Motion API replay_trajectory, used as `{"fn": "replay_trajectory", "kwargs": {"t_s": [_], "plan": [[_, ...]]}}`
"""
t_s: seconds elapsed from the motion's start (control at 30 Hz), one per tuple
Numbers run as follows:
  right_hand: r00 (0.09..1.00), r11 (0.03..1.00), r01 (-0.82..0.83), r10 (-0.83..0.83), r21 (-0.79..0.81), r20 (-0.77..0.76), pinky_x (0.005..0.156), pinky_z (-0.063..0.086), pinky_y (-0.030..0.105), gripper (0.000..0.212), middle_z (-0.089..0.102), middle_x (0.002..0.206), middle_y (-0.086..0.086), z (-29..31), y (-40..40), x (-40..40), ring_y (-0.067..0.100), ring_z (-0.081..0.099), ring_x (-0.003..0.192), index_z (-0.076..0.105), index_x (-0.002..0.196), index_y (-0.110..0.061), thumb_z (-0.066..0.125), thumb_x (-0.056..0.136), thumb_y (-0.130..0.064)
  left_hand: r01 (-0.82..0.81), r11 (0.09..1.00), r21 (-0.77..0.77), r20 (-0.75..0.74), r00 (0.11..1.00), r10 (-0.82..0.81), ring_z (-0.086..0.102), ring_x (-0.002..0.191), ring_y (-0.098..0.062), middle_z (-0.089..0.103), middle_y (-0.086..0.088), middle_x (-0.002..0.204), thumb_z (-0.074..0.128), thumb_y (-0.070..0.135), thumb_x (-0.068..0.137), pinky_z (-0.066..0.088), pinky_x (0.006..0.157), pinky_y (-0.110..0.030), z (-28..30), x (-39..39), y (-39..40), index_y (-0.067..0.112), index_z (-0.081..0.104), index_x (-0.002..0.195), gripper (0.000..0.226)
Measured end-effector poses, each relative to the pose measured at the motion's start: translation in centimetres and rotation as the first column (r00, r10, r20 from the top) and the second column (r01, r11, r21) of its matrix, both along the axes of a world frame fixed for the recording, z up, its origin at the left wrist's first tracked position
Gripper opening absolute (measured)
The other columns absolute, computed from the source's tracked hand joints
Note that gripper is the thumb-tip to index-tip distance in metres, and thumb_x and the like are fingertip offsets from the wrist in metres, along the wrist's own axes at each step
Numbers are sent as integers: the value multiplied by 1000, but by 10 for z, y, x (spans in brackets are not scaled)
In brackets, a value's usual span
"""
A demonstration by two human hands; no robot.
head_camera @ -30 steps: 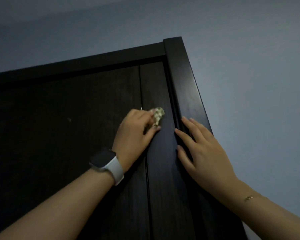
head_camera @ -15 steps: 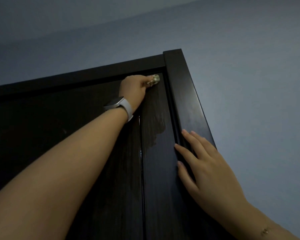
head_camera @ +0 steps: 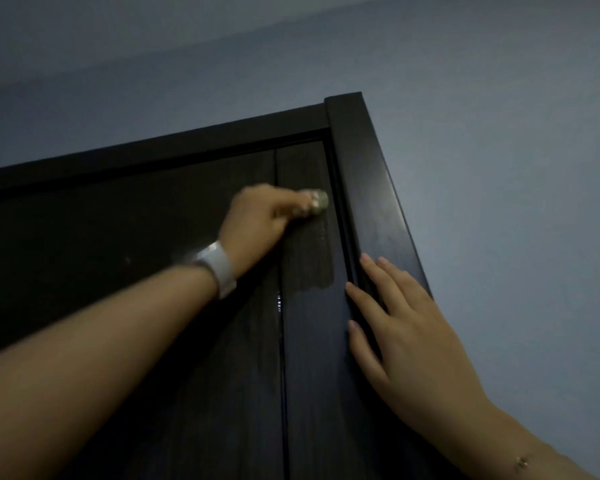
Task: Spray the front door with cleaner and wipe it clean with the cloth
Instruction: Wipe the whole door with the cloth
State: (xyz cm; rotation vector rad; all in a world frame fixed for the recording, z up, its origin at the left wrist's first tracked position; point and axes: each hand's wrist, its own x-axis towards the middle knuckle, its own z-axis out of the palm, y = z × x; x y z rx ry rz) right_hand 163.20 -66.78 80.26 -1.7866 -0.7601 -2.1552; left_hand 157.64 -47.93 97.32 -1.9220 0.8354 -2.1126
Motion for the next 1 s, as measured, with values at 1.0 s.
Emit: {"fn": "replay_trajectory", "kwargs": {"t_s": [1.0], "plan": [[994, 991, -110, 111, 81, -1, 113, 36, 41, 49, 46, 145, 17, -66, -7, -2, 31, 39, 137, 48, 138, 1, 39, 96, -22, 122, 992, -15, -293, 948, -121, 60, 100, -5, 64, 12, 127, 61, 8, 84, 45, 93, -14, -278, -11, -5, 19, 68, 120, 38]]}}
